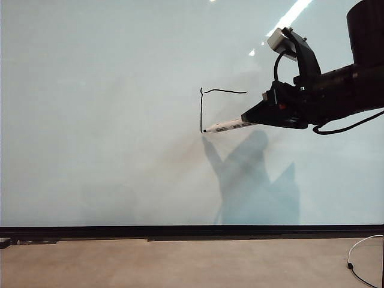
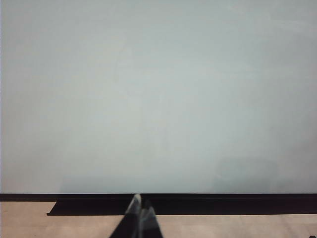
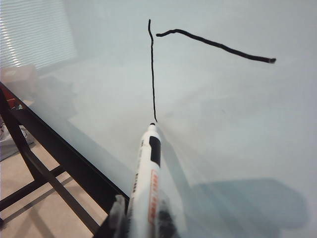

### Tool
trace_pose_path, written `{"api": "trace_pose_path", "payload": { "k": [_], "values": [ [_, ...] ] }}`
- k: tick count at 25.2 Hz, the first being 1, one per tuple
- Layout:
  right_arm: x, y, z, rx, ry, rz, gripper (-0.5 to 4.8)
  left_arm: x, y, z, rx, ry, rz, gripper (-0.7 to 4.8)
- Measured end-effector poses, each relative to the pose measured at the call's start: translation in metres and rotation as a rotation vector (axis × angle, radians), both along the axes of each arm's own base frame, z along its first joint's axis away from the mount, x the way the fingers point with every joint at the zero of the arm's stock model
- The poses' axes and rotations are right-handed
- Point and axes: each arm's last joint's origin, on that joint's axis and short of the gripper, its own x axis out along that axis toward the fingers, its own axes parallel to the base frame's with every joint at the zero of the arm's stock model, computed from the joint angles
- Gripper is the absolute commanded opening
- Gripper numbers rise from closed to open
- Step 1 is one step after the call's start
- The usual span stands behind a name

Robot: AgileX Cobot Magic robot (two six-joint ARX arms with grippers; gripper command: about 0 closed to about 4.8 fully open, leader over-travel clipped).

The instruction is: Pick up the pen on the shelf to the right of the whiteboard and draw a rectangle.

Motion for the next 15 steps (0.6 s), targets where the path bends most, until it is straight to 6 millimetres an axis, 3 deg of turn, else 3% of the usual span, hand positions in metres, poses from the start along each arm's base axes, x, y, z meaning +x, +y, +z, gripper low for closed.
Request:
{"api": "trace_pose_path", "payload": {
  "k": [15],
  "values": [
    [0.0089,0.0030,-0.0036,-0.006,0.008,0.004,-0.05,0.0000,0.0000,0.0000,0.000,0.000,0.000,-0.04]
  ]
}}
